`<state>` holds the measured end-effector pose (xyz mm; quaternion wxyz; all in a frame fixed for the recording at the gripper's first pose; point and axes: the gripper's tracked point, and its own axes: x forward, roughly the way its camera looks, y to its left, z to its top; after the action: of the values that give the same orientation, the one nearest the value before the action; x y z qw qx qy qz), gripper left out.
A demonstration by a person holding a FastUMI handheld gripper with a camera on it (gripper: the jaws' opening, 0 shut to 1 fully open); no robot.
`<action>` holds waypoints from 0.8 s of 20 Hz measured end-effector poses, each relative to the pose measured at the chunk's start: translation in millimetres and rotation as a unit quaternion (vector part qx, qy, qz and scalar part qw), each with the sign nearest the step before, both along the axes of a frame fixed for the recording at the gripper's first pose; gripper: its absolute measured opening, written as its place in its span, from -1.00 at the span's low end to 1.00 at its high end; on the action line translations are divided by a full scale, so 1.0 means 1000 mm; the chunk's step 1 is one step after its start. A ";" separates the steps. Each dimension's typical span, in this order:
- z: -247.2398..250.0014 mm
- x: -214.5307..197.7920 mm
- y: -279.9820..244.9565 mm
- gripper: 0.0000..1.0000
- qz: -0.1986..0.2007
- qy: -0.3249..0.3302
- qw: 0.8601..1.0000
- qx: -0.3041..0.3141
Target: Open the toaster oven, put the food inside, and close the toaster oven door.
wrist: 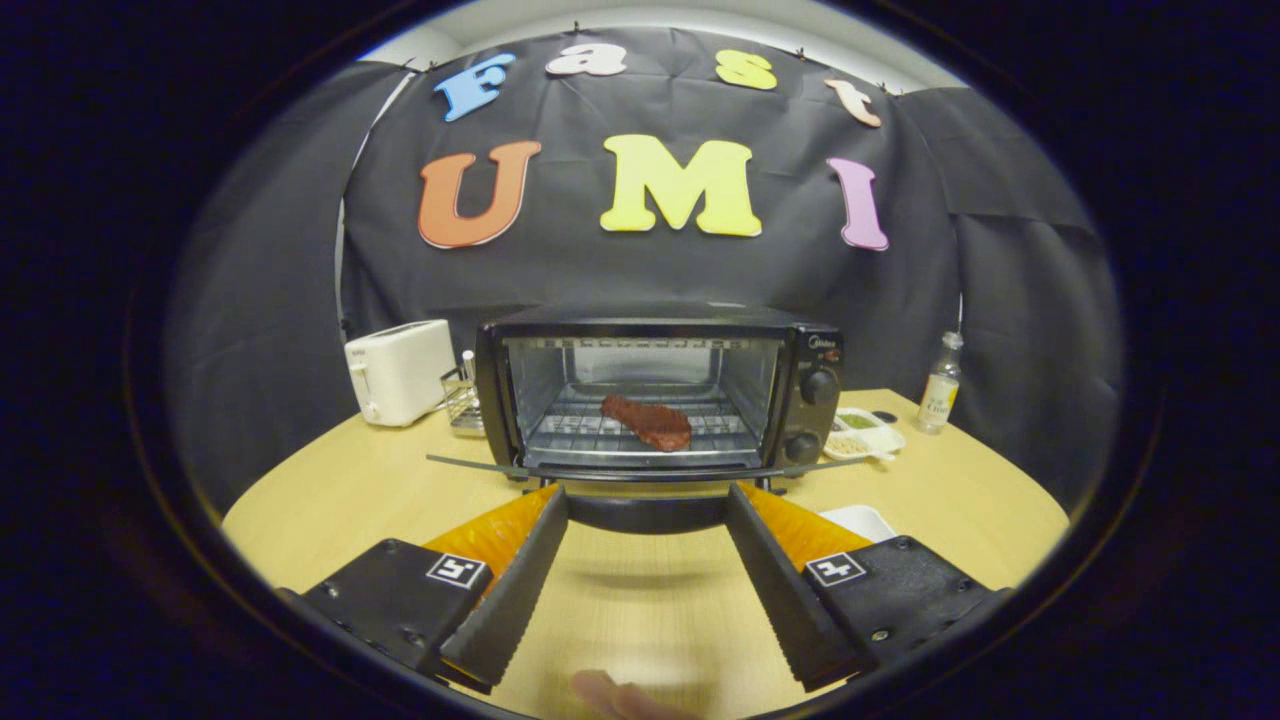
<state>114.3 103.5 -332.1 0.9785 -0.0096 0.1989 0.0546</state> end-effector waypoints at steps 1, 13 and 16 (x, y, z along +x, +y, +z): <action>0.006 0.006 0.001 1.00 0.001 -0.007 1.000 0.001; 0.051 0.089 0.007 1.00 0.015 -0.023 1.000 0.003; 0.077 0.097 0.000 1.00 0.007 -0.024 0.999 0.029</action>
<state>210.9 103.7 -254.9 0.9824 0.0161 0.1737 0.0673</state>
